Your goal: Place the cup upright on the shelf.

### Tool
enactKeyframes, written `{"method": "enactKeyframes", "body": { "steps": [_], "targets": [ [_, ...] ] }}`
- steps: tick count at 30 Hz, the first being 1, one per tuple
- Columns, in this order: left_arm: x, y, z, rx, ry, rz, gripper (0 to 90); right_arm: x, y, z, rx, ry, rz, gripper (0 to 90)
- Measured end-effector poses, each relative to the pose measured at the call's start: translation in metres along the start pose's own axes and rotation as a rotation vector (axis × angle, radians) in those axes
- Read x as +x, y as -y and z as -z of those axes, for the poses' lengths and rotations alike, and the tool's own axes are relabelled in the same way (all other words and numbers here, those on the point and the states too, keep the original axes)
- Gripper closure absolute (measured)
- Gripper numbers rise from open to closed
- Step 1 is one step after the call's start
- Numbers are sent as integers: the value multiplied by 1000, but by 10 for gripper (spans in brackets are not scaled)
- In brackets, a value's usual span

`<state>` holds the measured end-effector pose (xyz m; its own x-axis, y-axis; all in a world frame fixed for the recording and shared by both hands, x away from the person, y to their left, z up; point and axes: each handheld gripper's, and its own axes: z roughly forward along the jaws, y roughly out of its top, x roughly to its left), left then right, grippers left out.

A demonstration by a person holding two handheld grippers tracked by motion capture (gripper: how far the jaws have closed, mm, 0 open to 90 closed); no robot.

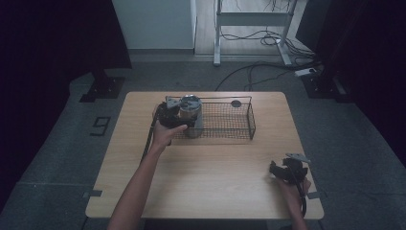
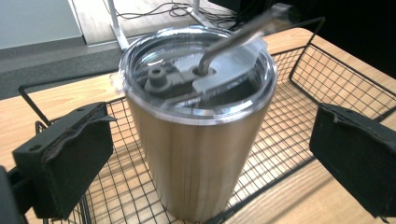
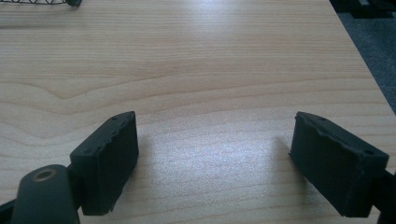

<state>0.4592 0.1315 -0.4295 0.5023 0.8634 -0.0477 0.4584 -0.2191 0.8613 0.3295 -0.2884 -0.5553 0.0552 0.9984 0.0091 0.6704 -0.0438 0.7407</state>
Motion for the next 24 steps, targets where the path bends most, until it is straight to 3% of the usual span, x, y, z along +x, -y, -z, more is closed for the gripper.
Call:
{"method": "enactKeyframes", "body": {
  "steps": [13,24],
  "targets": [
    [-10,22,29,18,24,-35,0,0,0,0,0,0,-4,148],
    [-18,64,68,31,62,-27,0,0,0,0,3,2,-3,145]
  ]
}}
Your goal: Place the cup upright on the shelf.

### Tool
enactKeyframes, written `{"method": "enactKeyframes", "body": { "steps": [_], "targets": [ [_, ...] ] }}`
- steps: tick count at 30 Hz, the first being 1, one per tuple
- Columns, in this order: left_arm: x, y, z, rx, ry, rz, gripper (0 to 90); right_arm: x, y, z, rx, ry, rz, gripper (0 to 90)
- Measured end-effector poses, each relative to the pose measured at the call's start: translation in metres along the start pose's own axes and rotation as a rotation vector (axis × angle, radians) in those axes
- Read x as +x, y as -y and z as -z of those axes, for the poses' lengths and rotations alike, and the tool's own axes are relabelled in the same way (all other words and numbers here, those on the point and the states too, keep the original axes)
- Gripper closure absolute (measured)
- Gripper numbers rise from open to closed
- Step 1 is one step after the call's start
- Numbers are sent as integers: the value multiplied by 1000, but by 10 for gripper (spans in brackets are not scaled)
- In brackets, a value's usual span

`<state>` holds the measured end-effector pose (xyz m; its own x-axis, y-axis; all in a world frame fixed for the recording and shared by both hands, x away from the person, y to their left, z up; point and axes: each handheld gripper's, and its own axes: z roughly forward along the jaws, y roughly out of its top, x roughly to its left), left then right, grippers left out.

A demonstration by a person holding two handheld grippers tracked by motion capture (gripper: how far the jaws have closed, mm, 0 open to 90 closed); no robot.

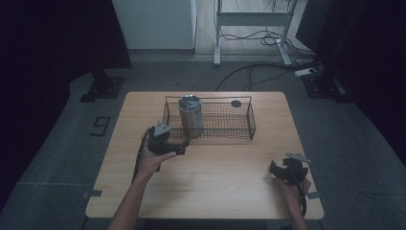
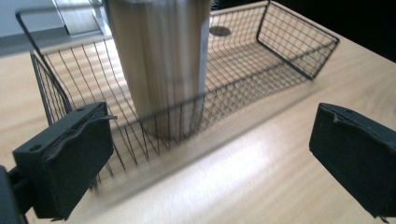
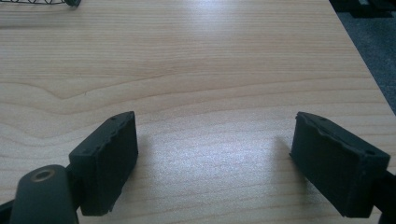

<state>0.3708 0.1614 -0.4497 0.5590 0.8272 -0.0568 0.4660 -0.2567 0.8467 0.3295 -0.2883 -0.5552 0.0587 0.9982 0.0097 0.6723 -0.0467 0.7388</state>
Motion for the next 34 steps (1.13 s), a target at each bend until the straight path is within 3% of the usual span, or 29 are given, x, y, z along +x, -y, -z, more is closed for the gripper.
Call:
{"method": "enactKeyframes", "body": {
  "steps": [14,17,19,34],
  "targets": [
    [-2,61,16,63,-14,33,8,0,0,0,-2,1,-1,145],
    [-2,69,16,104,-23,14,11,0,0,0,-2,1,-1,144],
    [-2,74,16,109,-21,23,16,0,0,0,-2,1,0,145],
    [0,81,17,118,-14,56,31,0,0,0,-1,1,0,145]
  ]
}}
